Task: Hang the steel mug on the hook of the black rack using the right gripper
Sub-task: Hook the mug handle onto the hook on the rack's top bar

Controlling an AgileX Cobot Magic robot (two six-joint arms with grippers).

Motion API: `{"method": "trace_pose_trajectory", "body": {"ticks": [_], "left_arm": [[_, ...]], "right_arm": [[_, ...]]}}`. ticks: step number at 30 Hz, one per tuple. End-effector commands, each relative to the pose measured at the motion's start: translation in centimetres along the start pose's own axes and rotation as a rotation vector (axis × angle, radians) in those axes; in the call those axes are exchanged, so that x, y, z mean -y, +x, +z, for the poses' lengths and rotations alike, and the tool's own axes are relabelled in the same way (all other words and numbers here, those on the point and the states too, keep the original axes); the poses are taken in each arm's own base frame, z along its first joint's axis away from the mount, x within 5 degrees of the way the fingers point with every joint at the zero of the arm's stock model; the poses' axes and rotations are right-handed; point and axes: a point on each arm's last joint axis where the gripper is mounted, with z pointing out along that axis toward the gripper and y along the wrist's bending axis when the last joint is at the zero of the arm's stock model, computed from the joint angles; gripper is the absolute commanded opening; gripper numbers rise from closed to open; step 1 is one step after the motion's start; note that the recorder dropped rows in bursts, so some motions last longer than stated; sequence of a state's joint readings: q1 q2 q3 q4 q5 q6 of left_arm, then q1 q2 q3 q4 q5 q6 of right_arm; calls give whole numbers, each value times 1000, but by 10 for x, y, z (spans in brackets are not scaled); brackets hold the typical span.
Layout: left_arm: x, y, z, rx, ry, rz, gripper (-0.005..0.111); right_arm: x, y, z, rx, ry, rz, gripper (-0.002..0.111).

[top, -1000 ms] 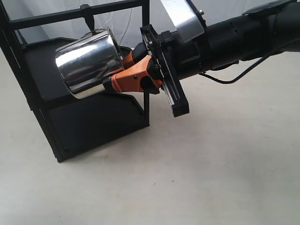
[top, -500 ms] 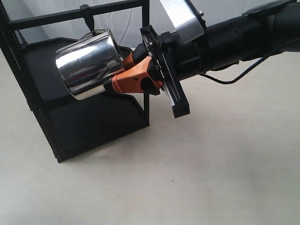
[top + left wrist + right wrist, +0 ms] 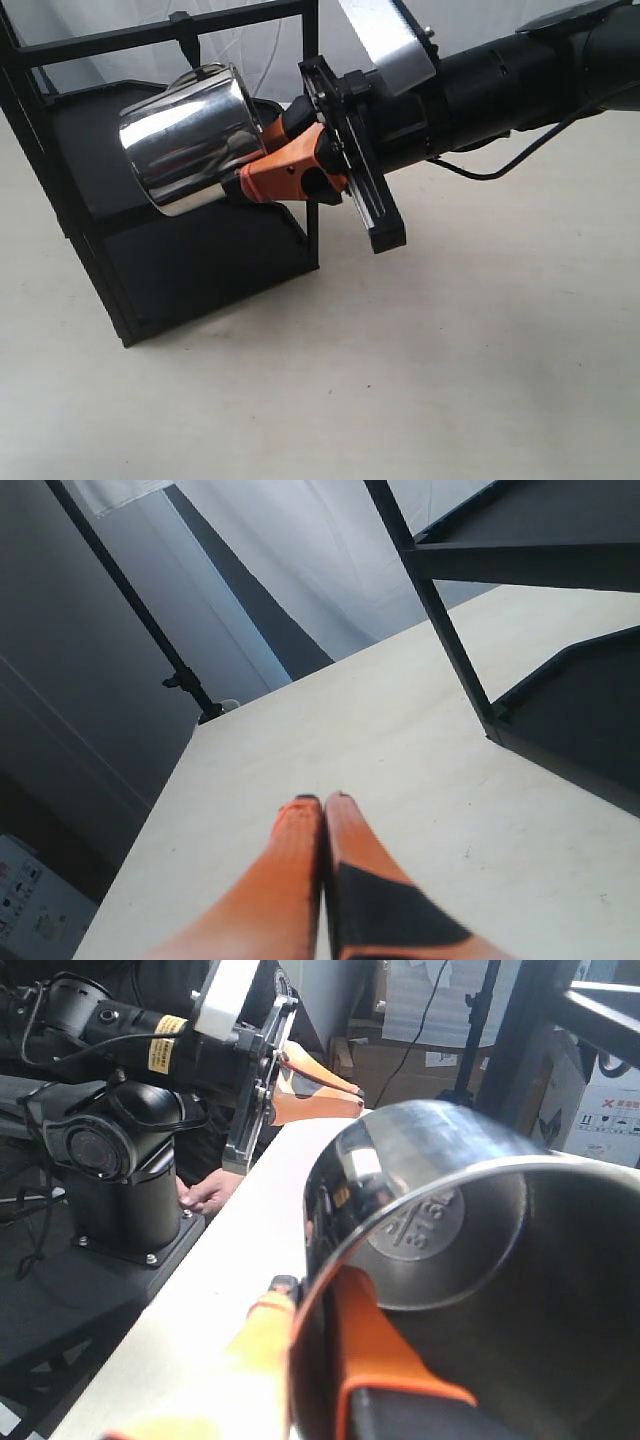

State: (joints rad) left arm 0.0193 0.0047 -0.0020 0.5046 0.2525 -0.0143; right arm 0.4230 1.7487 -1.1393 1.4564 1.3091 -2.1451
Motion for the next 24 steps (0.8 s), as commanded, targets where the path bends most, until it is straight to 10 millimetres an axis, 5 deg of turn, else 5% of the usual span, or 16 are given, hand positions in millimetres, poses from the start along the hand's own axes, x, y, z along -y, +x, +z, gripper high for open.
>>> {"method": "trace_pose_trajectory", "body": {"ticks": [1, 21, 24], "left_arm": [[0, 0, 0, 12, -1, 2, 2], [0, 0, 0, 12, -1, 2, 2], [0, 0, 0, 12, -1, 2, 2]], "right_arm": [[4, 24, -3, -125, 35, 73, -1], [4, 25, -3, -132, 30, 70, -1], [3, 25, -3, -134, 29, 69, 7]]}}
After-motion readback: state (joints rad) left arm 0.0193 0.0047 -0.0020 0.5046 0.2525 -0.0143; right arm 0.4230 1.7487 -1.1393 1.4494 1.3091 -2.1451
